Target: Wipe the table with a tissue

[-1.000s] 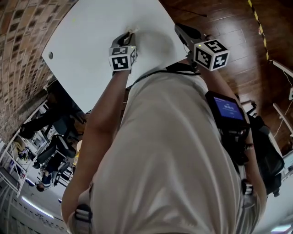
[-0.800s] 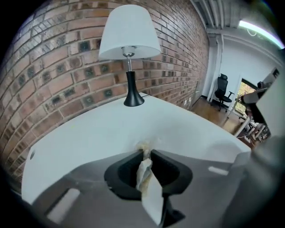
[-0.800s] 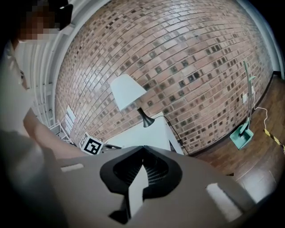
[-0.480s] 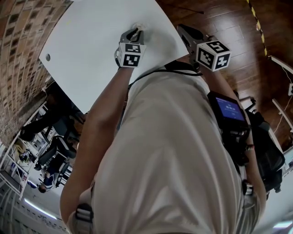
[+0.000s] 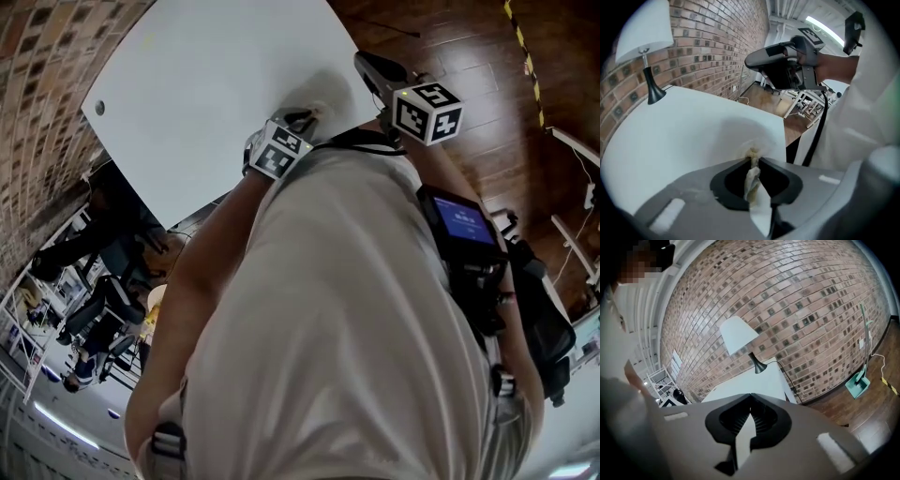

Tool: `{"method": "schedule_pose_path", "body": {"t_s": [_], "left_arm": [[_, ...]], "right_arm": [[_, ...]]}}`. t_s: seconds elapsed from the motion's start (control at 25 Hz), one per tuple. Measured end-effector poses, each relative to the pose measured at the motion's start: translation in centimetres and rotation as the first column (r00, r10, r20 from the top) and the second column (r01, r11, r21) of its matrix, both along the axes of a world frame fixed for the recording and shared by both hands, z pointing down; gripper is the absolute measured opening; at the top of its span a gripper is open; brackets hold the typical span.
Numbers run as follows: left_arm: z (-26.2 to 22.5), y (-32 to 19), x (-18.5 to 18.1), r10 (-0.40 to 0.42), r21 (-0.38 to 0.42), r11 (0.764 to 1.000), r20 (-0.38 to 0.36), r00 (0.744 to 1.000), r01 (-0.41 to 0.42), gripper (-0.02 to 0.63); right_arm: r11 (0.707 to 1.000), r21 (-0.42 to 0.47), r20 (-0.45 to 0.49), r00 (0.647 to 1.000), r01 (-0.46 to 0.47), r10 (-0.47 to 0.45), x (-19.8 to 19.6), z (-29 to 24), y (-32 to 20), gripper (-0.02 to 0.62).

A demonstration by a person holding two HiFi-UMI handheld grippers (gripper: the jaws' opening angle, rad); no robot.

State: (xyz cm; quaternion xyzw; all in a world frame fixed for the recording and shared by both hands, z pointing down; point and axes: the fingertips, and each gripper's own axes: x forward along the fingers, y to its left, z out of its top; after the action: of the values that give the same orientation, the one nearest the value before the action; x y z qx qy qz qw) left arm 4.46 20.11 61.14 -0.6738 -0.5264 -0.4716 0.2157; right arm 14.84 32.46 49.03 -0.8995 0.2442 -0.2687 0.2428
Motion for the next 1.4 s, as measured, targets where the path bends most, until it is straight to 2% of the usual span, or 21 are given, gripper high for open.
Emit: {"method": "schedule_pose_path", "body": {"t_s": [0.12,0.2,0.24,0.32,0.4,0.48,0.6,0.76,0.88,0.96,1.2,1.32,1.4], "left_arm": [[-0.1,-3.6,-0.3,-0.125,0.004,0.992,0.018,0.992,0.125,0.058],[-0.3,-5.6,-0.6,-0.233,-0.049,0.971,0.039,0.972,0.235,0.058],[-0.5,-6.8,-0.6,-0.288,-0.089,0.953,0.046,0.956,0.291,0.058],[-1.4,-10.3,0.1,-0.392,-0.146,0.908,0.038,0.919,0.393,0.058],[-3.6,-14.0,1.9,-0.487,-0.173,0.862,-0.019,0.873,0.477,0.058],[-5.3,-15.7,2.9,-0.576,-0.217,0.805,-0.062,0.815,0.552,0.058],[-6.6,-16.4,2.8,-0.683,-0.284,0.712,-0.067,0.727,0.642,0.058],[-8.8,-17.5,2.4,-0.779,-0.387,0.598,-0.074,0.623,0.702,0.058],[-11.1,-18.5,2.2,-0.843,-0.459,0.499,-0.06,0.534,0.735,0.058],[-12.7,-19.7,2.0,-0.871,-0.493,0.451,-0.059,0.488,0.744,0.058],[-15.8,-23.5,-0.7,-0.902,-0.581,0.387,-0.077,0.424,0.716,0.058],[-17.0,-24.5,-1.2,-0.916,-0.604,0.349,-0.058,0.398,0.716,0.058],[-17.9,-24.9,-1.8,-0.918,-0.63,0.337,-0.057,0.392,0.699,0.058]], "right_arm": [[0.998,-0.008,-0.02,0.998,0.06,-0.06,0.2,-0.7,-2.2,0.008],[0.995,-0.029,-0.022,0.995,0.099,-0.1,0.0,-1.1,-3.7,0.008],[0.992,-0.045,-0.017,0.993,0.12,-0.12,-0.2,-1.2,-4.8,0.008],[0.984,-0.068,-0.014,0.986,0.167,-0.169,-0.3,-1.1,-8.0,0.008],[0.971,-0.063,-0.035,0.972,0.229,-0.232,0.0,-1.1,-11.7,0.008],[0.954,-0.051,-0.052,0.953,0.295,-0.298,-0.3,-1.5,-14.3,0.008],[0.925,-0.061,-0.062,0.923,0.375,-0.379,-1.3,-2.3,-16.1,0.008],[0.878,-0.1,-0.112,0.871,0.469,-0.478,-2.3,-3.6,-18.1,0.008],[0.842,-0.117,-0.177,0.823,0.527,-0.54,-2.9,-5.1,-19.7,0.008],[0.817,-0.137,-0.219,0.788,0.56,-0.576,-3.3,-6.5,-21.2,0.008],[0.742,-0.236,-0.29,0.684,0.627,-0.67,-7.6,-10.0,-26.4,0.008],[0.72,-0.259,-0.286,0.661,0.644,-0.694,-8.9,-10.5,-27.5,0.008],[0.709,-0.278,-0.288,0.648,0.648,-0.705,-10.0,-11.2,-28.2,0.008]]}}
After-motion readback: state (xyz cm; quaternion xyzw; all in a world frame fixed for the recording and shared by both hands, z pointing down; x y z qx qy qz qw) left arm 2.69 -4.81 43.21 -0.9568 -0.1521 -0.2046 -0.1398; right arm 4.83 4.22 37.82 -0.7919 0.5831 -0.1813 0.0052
